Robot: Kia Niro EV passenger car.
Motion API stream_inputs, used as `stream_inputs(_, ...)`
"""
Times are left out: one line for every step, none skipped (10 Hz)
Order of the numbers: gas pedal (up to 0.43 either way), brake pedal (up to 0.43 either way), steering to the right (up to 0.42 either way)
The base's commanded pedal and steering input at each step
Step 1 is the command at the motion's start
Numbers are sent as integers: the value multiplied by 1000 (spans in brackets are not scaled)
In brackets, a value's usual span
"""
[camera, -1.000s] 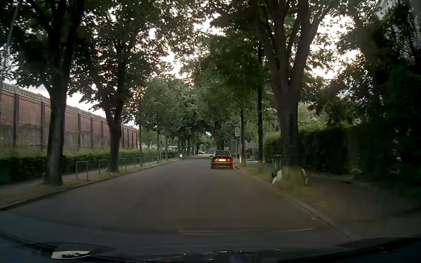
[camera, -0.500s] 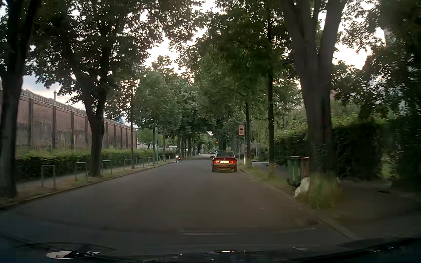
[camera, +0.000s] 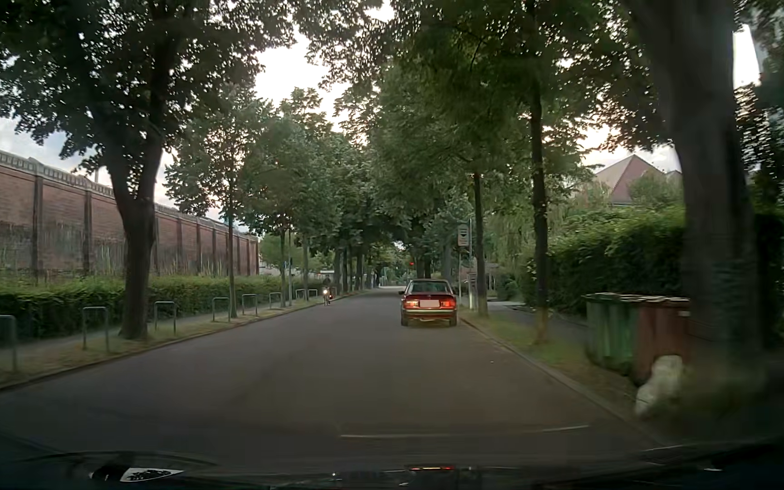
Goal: Follow the waypoints while adhering to traffic rules and regulations
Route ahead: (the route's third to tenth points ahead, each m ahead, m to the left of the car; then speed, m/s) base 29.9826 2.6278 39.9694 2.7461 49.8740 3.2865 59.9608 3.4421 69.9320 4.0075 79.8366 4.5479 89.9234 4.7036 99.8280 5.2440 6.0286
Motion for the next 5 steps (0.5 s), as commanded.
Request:
stream_inputs(0, 0, -47)
stream_inputs(0, 0, -48)
stream_inputs(0, 0, -48)
stream_inputs(0, 0, -51)
stream_inputs(0, 0, -54)
